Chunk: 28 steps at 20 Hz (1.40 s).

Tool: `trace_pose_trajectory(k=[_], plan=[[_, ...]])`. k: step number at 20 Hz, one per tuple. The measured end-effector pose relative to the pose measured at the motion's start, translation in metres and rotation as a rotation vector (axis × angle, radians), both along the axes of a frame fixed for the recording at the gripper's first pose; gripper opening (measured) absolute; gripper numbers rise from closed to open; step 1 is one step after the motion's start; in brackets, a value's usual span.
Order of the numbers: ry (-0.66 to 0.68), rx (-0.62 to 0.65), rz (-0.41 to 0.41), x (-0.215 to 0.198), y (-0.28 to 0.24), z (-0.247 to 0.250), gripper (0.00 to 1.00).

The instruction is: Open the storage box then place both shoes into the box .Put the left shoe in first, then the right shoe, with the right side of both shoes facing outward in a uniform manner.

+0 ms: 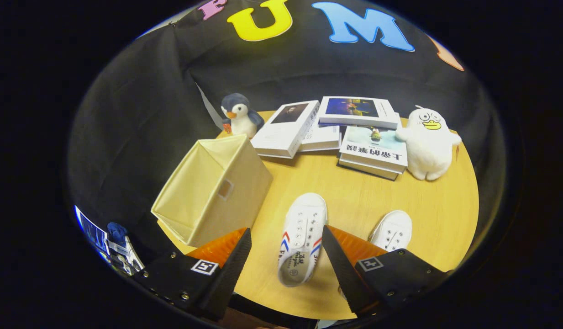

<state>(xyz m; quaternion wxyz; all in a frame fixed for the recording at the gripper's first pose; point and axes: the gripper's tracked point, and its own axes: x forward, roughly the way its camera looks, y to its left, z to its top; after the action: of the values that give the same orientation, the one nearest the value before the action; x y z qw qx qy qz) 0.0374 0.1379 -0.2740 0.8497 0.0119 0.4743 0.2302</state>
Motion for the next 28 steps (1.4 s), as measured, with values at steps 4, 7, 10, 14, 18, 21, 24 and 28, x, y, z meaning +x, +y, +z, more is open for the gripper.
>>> trace_pose_trajectory(k=[4, 7, 10, 14, 18, 21, 24, 28], plan=[[0.059, -0.057, 0.002, -0.011, -0.015, -0.037, 0.94], [0.117, -0.092, -0.006, -0.016, -0.024, -0.066, 0.92], [0.150, -0.132, 0.007, -0.017, -0.031, -0.088, 0.91], [0.172, -0.198, 0.030, -0.015, -0.039, -0.115, 0.88], [0.167, -0.271, 0.058, -0.010, -0.044, -0.135, 0.87], [0.202, -0.245, 0.059, -0.011, -0.035, -0.142, 0.84], [0.208, -0.201, 0.108, -0.011, -0.024, -0.143, 0.57], [0.189, -0.196, 0.145, -0.012, -0.023, -0.141, 0.14]])
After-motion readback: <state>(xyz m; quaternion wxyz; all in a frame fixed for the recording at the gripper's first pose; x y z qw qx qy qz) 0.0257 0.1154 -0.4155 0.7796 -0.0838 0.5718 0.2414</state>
